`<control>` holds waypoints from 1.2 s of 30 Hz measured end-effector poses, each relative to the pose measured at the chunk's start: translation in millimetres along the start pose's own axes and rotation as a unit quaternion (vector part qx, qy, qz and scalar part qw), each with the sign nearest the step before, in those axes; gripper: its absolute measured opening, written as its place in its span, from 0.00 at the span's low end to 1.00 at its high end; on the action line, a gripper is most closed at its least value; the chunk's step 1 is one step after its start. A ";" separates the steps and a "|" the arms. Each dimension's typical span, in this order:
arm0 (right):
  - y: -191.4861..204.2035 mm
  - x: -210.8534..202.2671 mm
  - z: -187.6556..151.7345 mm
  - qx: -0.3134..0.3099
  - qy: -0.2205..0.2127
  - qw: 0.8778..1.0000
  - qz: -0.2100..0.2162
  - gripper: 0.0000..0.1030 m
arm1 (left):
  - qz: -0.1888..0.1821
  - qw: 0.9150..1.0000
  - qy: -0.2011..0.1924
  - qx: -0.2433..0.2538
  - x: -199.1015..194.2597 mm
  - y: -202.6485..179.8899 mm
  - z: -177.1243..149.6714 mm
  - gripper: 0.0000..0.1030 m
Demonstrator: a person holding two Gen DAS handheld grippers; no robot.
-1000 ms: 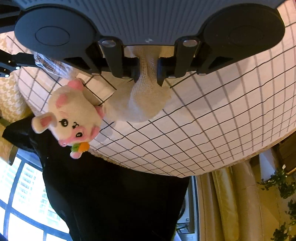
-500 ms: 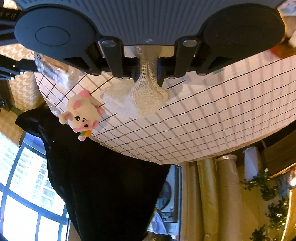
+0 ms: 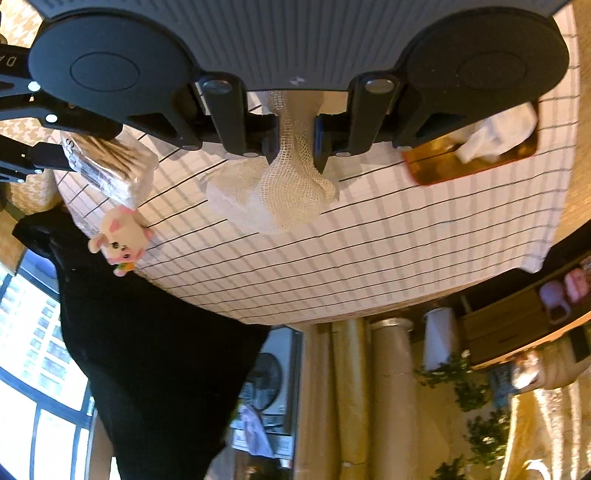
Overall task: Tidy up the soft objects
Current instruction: 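Lift the bath puff with the left tool while the right tool carries the swab bag toward the tin box, then lower the bath puff and swab bag into the tin box and open both tools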
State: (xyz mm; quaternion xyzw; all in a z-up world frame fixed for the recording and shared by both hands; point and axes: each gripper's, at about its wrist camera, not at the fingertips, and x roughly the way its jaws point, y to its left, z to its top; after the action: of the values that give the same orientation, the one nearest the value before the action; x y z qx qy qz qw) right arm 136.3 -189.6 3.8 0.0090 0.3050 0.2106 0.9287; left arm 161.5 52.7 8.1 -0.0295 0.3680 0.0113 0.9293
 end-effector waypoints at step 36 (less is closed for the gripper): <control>164.5 143.3 33.0 -0.070 0.091 0.992 0.053 0.45 | 0.122 0.989 0.047 -0.076 -2.5 171.0 -52.7 0.16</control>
State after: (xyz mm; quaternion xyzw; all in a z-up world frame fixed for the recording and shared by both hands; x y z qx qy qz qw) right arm 195.5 20.8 -26.1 -0.0595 0.3721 0.2802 0.8829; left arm 116.4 220.1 -36.5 -0.0551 0.4103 0.1509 0.8977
